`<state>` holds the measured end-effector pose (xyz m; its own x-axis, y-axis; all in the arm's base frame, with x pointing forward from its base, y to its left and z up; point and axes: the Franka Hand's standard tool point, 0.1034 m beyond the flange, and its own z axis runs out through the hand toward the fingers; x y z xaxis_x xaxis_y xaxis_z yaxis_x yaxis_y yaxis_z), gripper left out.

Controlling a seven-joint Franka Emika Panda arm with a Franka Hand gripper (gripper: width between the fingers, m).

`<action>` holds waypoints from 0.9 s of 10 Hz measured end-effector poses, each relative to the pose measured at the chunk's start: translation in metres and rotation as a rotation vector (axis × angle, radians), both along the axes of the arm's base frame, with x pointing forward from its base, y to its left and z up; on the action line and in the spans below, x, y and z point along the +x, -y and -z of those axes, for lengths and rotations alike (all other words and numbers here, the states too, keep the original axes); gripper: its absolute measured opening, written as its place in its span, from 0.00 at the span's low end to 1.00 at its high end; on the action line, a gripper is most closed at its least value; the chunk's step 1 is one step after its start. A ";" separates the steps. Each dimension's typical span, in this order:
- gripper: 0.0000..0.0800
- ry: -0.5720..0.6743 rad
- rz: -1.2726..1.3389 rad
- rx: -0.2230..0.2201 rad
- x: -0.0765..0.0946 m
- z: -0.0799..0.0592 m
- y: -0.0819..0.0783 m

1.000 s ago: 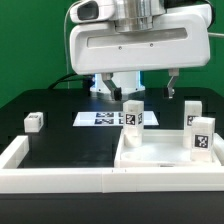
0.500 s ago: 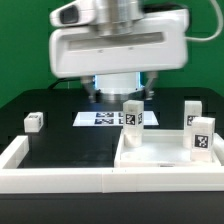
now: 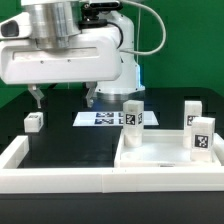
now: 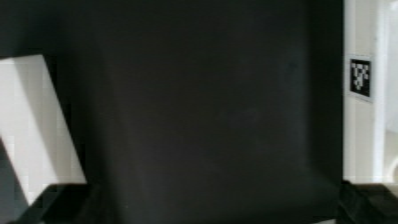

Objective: Assemble square table

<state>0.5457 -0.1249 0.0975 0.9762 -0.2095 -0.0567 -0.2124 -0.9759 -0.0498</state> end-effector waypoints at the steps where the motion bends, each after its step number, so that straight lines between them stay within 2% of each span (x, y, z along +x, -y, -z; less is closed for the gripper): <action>1: 0.81 -0.001 0.007 -0.002 -0.002 0.001 0.006; 3: 0.81 -0.003 0.018 -0.003 -0.004 0.001 0.014; 5: 0.81 -0.006 0.016 -0.003 -0.006 0.002 0.013; 6: 0.81 0.013 0.000 -0.020 -0.016 0.009 0.019; 7: 0.81 0.012 0.003 -0.034 -0.044 0.019 0.026; 8: 0.81 -0.008 0.016 -0.034 -0.066 0.024 0.035; 9: 0.81 -0.015 0.027 -0.040 -0.075 0.024 0.048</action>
Offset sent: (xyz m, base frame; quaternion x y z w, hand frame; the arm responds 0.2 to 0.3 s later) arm -0.0100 0.0000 0.0000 0.0000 0.0000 0.0000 1.0000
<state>0.4710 -0.1732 0.0739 0.9692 -0.2382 -0.0622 -0.2391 -0.9710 -0.0073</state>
